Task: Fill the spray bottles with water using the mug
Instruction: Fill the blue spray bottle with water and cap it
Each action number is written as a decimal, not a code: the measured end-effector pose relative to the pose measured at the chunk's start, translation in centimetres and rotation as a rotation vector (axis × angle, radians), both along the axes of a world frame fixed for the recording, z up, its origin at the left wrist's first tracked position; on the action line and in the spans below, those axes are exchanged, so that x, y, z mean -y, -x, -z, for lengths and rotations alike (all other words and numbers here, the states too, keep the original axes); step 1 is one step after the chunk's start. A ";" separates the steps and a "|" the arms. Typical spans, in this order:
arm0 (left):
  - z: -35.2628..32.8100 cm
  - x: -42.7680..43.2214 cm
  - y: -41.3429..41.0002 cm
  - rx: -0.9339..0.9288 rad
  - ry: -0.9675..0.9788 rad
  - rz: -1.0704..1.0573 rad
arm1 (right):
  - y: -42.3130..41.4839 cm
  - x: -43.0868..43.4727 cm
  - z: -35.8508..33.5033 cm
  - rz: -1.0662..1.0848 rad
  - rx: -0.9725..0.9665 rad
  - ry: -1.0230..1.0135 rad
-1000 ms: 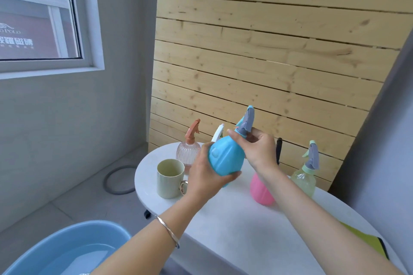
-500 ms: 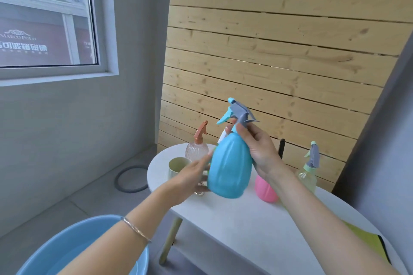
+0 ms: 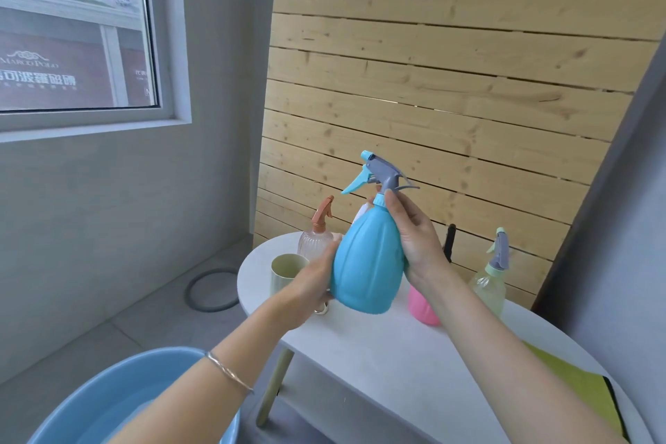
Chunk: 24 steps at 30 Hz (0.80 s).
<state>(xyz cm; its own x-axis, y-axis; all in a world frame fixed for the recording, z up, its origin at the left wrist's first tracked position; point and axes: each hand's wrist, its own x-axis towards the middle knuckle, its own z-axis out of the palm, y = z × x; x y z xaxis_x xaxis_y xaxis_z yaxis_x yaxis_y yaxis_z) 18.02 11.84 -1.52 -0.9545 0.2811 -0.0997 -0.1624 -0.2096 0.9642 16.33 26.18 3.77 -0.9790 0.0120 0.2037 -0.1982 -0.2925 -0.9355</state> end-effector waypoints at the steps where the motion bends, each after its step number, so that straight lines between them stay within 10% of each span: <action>1: -0.3 -0.3 -0.2 -0.045 0.017 -0.031 | -0.1 0.2 0.1 0.031 -0.014 -0.006; 8: -0.7 -0.5 0.0 -0.267 0.134 -0.007 | 0.2 0.6 -0.1 0.066 0.012 0.023; 24: 0.8 1.6 0.6 0.003 0.010 0.297 | 0.7 -0.6 0.3 -0.065 0.005 0.005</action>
